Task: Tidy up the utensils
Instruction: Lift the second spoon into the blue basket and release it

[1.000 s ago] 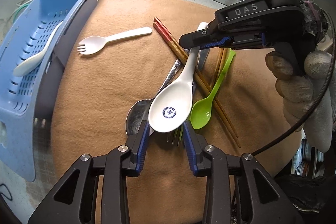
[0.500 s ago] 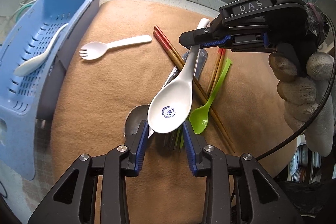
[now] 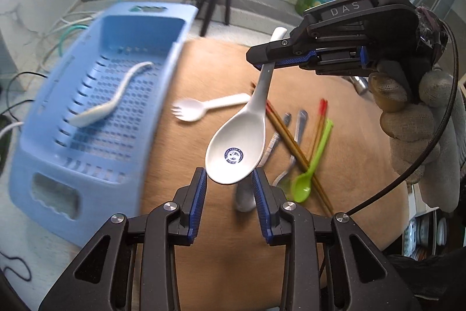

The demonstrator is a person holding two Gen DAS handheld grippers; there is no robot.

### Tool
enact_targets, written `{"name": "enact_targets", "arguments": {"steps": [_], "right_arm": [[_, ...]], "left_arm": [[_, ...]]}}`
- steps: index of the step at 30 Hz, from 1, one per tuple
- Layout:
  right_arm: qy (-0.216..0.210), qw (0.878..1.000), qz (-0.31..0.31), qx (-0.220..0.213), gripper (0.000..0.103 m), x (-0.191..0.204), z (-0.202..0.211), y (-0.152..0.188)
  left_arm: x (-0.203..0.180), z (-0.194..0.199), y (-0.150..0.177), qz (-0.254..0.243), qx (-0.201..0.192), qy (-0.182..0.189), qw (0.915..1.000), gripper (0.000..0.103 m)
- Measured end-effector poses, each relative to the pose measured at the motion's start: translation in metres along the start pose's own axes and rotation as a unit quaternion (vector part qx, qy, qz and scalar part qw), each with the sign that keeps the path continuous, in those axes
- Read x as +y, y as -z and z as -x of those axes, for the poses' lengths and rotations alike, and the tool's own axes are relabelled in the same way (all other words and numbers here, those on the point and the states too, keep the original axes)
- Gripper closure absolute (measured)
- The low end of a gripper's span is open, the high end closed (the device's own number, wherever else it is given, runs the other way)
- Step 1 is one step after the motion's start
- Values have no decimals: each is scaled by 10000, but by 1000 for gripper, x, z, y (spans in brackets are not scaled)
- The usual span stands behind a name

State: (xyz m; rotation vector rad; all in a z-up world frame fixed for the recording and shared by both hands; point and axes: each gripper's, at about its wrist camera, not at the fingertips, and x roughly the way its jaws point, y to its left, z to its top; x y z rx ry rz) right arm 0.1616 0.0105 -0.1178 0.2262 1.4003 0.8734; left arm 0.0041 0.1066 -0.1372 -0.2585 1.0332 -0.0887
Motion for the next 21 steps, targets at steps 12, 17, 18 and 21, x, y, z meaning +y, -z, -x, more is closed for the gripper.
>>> {"name": "enact_targets", "arguments": {"steps": [12,17,18,21], "right_arm": [[-78,9989,404,230,96,69,-61,-40],[-32,9986,393,346,96,75,-83,-48],[-20,9987,369,365,96,74,-86,-49],[10,9987,317,408,96,70,-94,-52]], "left_arm": [[71,12,-13,199,-59,-406,9990,73],[87,8,-11,231,31,-456,9987,73],[88,8,-12,228,43,-454,9987,74],[91,6,-12,213,78,-439,9988,75]]}}
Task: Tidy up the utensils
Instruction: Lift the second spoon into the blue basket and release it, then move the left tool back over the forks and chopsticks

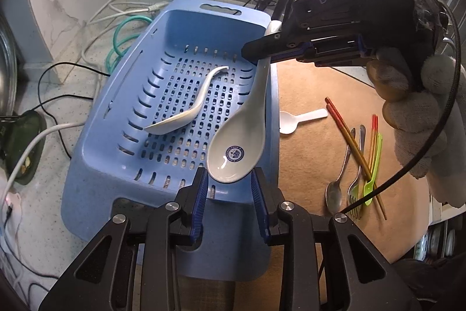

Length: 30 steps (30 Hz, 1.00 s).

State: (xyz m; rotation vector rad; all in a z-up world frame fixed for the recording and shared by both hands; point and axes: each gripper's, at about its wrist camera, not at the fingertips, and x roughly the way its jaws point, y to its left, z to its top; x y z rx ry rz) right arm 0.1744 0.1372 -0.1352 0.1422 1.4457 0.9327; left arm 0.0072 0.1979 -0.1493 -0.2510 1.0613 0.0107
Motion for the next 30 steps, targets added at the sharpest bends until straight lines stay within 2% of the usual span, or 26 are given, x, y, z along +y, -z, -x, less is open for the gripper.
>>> {"name": "enact_targets", "arguments": {"steps": [3,6,10,14,22,30], "right_arm": [[42,10000,18,37,96,-1,-5,-2],[97,9999,68,97,91,-1,-9,-3],[218,9996,133,104,91,0,-11,-4],[346,9992,170,138,86,-2,-4,-1],[517,9980,279,-224,86,-24,58,18],[684,9946,-194,-750,86,-74,130,65]], "left_arm": [[2,-3,-2,-6,25,38,10000,82],[2,-4,-4,-8,40,44,10000,82],[1,-1,-5,15,7,81,10000,82],[-5,6,-5,-42,-91,111,9999,82],[-30,11,-8,-277,-145,287,9991,82],[-71,-2,-4,-556,-4,593,9967,82]]}}
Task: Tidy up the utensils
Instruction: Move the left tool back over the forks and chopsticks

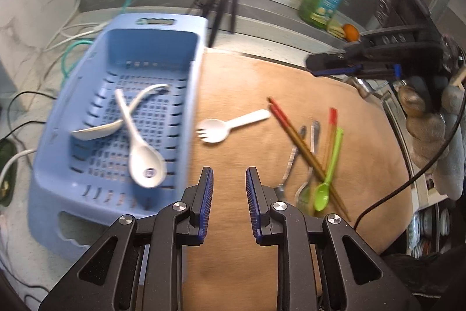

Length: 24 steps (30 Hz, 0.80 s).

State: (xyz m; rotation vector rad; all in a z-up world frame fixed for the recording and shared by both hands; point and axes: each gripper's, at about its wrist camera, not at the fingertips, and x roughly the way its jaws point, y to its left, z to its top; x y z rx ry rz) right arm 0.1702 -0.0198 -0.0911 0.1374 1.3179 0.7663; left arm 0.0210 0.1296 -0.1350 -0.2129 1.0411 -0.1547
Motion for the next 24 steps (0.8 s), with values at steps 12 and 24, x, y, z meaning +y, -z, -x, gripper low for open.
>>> {"name": "enact_targets", "arguments": {"steps": [12,24], "right_arm": [[256,9898,-1388,182,86,-96,17,91],[142,9769,-2118,248,86,-115,-8,102]], "left_arm": [[-57,-38,1,-412,409,421,9974,82],[-84,-69,-2,-560,721,611,9940,82]]}}
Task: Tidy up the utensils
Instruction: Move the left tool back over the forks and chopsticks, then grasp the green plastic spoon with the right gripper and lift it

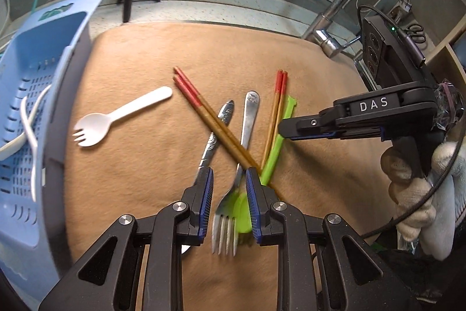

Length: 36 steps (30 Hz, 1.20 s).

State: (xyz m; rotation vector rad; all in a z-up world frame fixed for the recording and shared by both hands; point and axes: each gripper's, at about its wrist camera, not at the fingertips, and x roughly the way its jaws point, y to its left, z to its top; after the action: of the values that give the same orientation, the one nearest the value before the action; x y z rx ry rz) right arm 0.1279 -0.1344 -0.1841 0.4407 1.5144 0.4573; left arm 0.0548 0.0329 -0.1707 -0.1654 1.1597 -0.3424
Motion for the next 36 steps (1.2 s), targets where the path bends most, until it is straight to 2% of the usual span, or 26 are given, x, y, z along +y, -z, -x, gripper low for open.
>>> {"name": "enact_targets", "arguments": {"steps": [9,11,16,19,28,36], "right_arm": [[-3,9997,-254,48,86,-6,-8,0],[-120,9990,-419,110,86,-9,-11,-1],[-88,9986,-513,118,86,-8,-15,-2],[93,9993,-322,148,89,-6,-14,-1],[731,9959,454,279,91,0,-5,3],[1031,9907,840,295,94,-2,1,7]], "left_arm": [[0,-24,-7,80,246,-17,9997,82],[-1,-26,-7,76,273,19,9996,82],[-7,-28,-4,-80,375,127,9992,82],[-10,-27,-2,-84,377,147,9991,82],[-3,-27,-4,48,349,123,9993,82],[-2,-39,-15,251,379,72,9989,82]]}}
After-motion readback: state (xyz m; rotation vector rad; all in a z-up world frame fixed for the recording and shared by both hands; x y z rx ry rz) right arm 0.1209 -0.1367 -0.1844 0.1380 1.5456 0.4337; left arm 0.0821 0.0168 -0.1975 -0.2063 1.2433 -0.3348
